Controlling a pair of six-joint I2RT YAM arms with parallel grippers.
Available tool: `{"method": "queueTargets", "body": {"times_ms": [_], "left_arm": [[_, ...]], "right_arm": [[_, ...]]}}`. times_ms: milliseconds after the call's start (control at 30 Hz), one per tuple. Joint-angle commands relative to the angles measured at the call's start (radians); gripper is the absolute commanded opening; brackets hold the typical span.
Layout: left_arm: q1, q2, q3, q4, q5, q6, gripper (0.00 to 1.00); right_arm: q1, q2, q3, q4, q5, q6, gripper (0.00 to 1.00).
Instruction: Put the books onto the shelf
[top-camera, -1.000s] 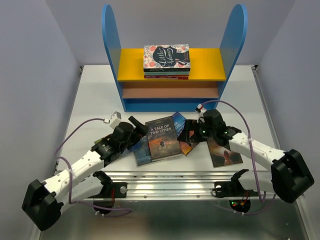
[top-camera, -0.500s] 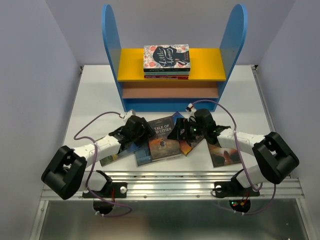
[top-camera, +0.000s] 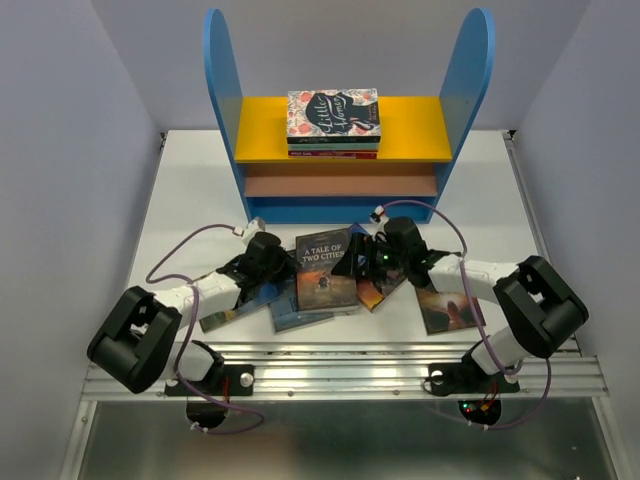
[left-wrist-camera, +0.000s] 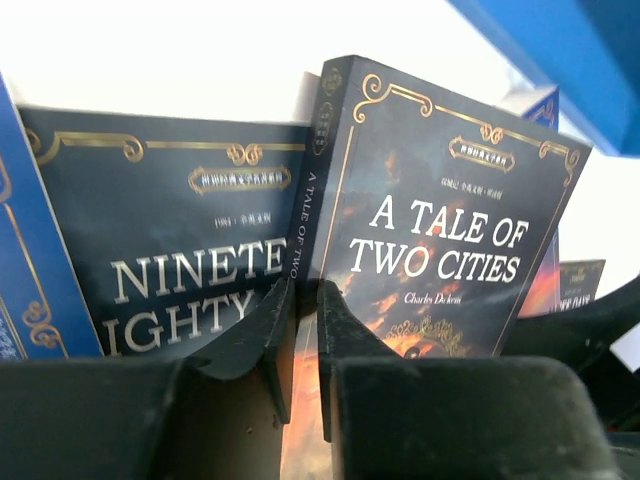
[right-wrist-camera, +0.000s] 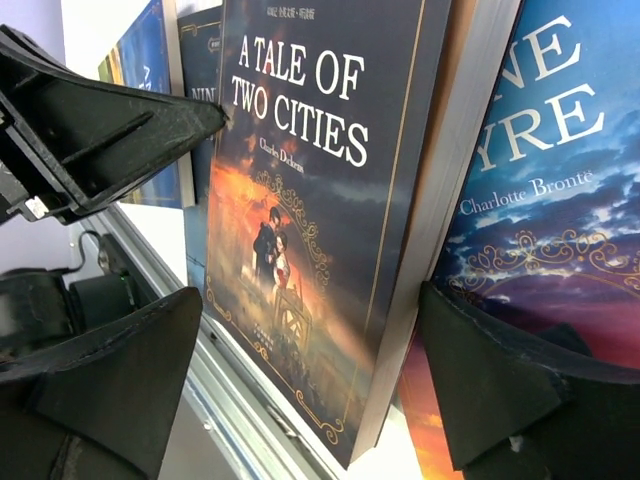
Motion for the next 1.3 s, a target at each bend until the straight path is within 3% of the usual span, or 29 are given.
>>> {"method": "queueTargets", "body": {"times_ms": [0, 200, 333, 667, 833, 900, 933, 1000, 1033, 1100, 1167, 1200, 1267], "left_arm": [[-0.042, 0.057, -0.047, -0.012, 0.129, -0.037, 0.12], [-0.077, 0.038, -0.058, -0.013, 0.109, -0.077, 0.09], [-0.109, 0.035, -0.058, -0.013, 0.099, -0.103, 0.09], [-0.17, 0.011, -0.037, -0.048, 0.063, -0.162, 0.07], [-0.174, -0.037, -0.041, -0.096, 0.014, -0.178, 0.07], [-0.174, -0.052, -0.052, -0.104, 0.006, -0.183, 0.07], [-0.175, -0.061, -0.054, -0.105, 0.005, -0.186, 0.07], [-0.175, -0.071, -0.058, -0.11, -0.001, -0.189, 0.07], [-0.175, -0.077, -0.058, -0.113, -0.003, -0.188, 0.08], [-0.175, -0.095, -0.055, -0.127, -0.012, -0.176, 0.11], [-0.175, -0.127, -0.049, -0.137, -0.018, -0.16, 0.22], [-0.175, -0.144, -0.048, -0.139, -0.018, -0.145, 0.38], [-0.174, -0.219, -0.046, -0.145, -0.02, -0.133, 0.55]], "right_arm": [[0.08, 0.023, 0.064, 0.117, -0.171, 0.09, 0.9], [0.093, -0.097, 0.12, 0.042, -0.075, 0.102, 0.77], [0.102, -0.143, 0.118, 0.039, -0.033, 0.108, 0.76], [0.102, -0.04, 0.149, -0.083, 0.068, 0.096, 0.72], [0.102, -0.051, 0.195, -0.278, 0.229, 0.062, 0.57], [0.102, -0.075, 0.186, -0.298, 0.255, 0.047, 0.43], [0.102, -0.104, 0.174, -0.294, 0.26, 0.054, 0.24], [0.111, -0.143, 0.161, -0.266, 0.257, 0.051, 0.14], [0.111, -0.143, 0.158, -0.262, 0.257, 0.047, 0.14], [0.111, -0.166, 0.164, -0.272, 0.252, 0.036, 0.13], [0.111, -0.189, 0.17, -0.288, 0.248, 0.022, 0.06], [0.111, -0.2, 0.169, -0.282, 0.237, 0.019, 0.03], [0.111, -0.242, 0.166, -0.265, 0.225, 0.014, 0.01]]}}
